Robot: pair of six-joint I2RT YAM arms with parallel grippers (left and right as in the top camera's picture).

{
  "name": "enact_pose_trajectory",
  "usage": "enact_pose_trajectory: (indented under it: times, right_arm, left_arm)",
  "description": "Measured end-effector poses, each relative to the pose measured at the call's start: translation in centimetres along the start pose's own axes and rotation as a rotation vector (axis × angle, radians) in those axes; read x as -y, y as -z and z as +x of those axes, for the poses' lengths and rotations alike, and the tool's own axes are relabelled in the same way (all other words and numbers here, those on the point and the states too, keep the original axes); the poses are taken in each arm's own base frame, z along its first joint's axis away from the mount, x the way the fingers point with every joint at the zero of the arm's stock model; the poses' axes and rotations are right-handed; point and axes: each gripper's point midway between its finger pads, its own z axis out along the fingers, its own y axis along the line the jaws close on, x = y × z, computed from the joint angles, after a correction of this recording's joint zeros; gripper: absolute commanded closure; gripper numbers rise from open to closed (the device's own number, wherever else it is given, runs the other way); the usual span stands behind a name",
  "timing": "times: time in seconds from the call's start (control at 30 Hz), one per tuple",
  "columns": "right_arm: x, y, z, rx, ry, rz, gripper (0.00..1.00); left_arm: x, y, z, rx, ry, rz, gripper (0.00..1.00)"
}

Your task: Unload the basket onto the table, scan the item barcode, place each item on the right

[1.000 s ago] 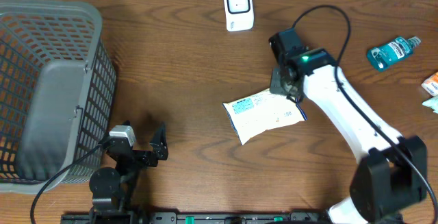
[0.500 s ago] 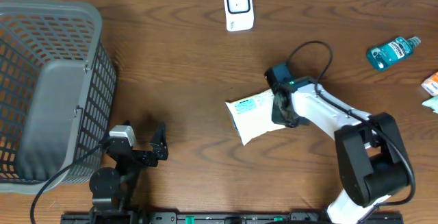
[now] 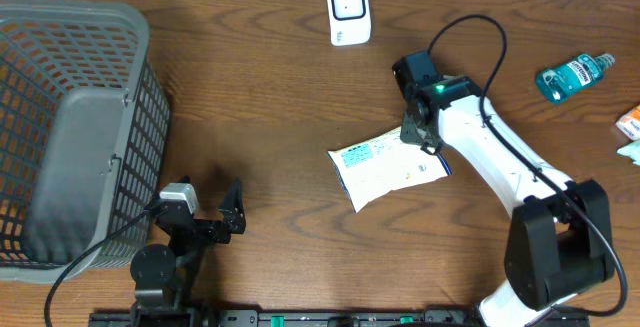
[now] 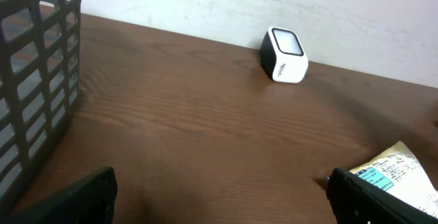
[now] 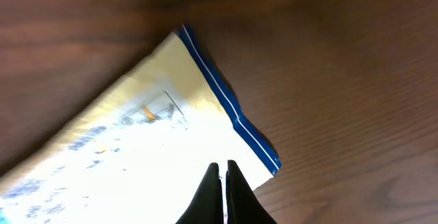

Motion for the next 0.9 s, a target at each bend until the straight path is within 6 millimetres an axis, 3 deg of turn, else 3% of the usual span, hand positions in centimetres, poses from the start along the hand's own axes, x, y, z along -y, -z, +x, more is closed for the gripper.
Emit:
enact_pose_trajectory:
  times: [0.17,0.47,0.63,0.73,0.9]
  right_arm:
    - [-0.4,-1.2,0.3,0.02,-0.008,-0.017,0.99]
    - [-0.9,-6.0,6.9,-0.123,-0.041,-0.091,0.95]
    - [-2.1,-6.4,5.6,-0.055,-0.095,-0.155,0.99]
    - [-2.2,-5.9,5.9,-0.089,-0.098,-0.161,0.99]
    - [-3.2,-2.9,3.8,-0.106,-0.102,-0.193,0.99]
  left_arm:
    - [0.0,0.0,0.0,0.0,0.0,0.0,0.02]
    - [0.0,0.0,0.0,0.0,0.0,0.0,0.02]
    - [0.0,0.0,0.0,0.0,0.0,0.0,0.02]
    - [0.0,0.0,0.0,0.0,0.0,0.0,0.02]
    - [0.0,0.0,0.0,0.0,0.0,0.0,0.02]
